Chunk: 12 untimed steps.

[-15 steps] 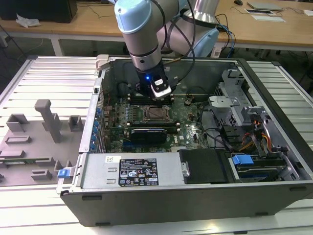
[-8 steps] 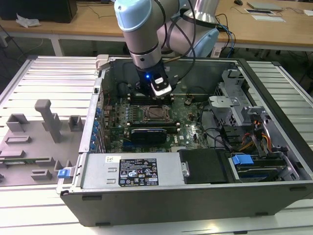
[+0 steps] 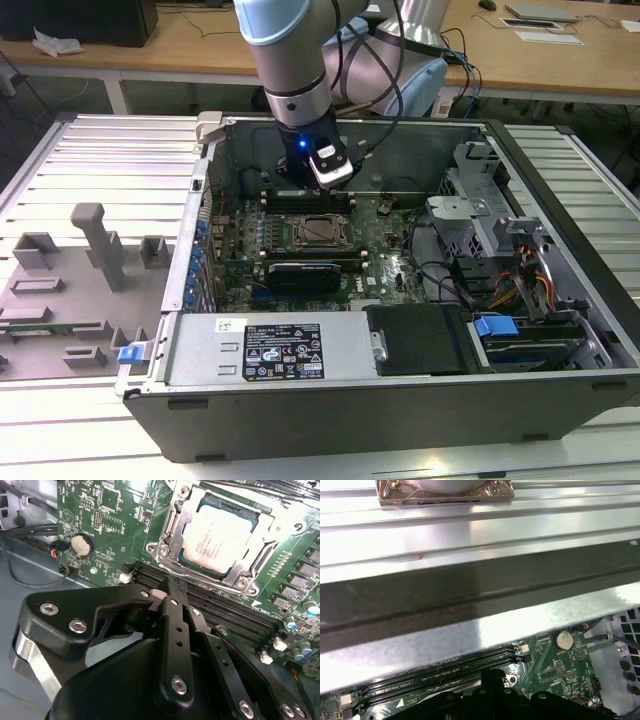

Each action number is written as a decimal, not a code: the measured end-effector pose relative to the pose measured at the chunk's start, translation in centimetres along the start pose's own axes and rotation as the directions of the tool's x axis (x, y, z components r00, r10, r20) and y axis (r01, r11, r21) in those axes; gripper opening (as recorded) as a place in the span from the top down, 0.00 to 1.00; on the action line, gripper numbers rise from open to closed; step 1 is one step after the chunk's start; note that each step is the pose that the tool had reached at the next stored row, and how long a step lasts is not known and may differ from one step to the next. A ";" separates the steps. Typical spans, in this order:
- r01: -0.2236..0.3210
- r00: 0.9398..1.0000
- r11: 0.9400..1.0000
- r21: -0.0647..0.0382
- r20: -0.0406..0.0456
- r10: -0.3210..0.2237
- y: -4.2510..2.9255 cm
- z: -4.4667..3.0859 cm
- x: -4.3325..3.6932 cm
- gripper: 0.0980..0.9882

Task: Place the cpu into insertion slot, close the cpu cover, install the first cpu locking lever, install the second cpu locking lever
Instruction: 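Install the first cpu locking lever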

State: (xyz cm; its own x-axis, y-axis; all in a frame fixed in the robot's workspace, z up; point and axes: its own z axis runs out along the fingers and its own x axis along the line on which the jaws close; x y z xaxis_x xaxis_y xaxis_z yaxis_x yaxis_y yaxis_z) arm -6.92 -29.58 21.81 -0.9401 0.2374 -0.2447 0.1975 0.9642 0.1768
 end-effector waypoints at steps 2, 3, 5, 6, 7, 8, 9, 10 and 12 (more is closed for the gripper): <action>0.000 1.000 1.000 0.000 0.000 0.000 0.00 0.00 0.00 0.99; 0.000 1.000 1.000 0.001 -0.003 0.000 0.00 0.00 -0.01 0.99; -0.005 0.999 1.000 0.011 -0.041 0.005 0.03 0.06 -0.14 0.99; -0.008 0.998 1.000 0.018 -0.069 0.009 0.06 0.11 -0.30 0.99; -0.010 0.996 1.000 0.022 -0.086 0.011 0.08 0.15 -0.41 0.99; -0.012 0.993 0.999 0.029 -0.113 0.015 0.12 0.22 -0.59 0.99; -0.013 0.992 0.999 0.032 -0.123 0.017 0.13 0.23 -0.64 0.99; -0.013 0.992 0.999 0.032 -0.124 0.017 0.12 0.23 -0.64 0.99; -0.013 0.992 0.999 0.032 -0.124 0.017 0.10 0.23 -0.65 0.99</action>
State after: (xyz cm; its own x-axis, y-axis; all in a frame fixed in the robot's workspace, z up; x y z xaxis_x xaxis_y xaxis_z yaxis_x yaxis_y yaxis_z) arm -6.22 -29.60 21.76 -0.9639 0.2372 -0.1211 0.2186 0.9644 0.1491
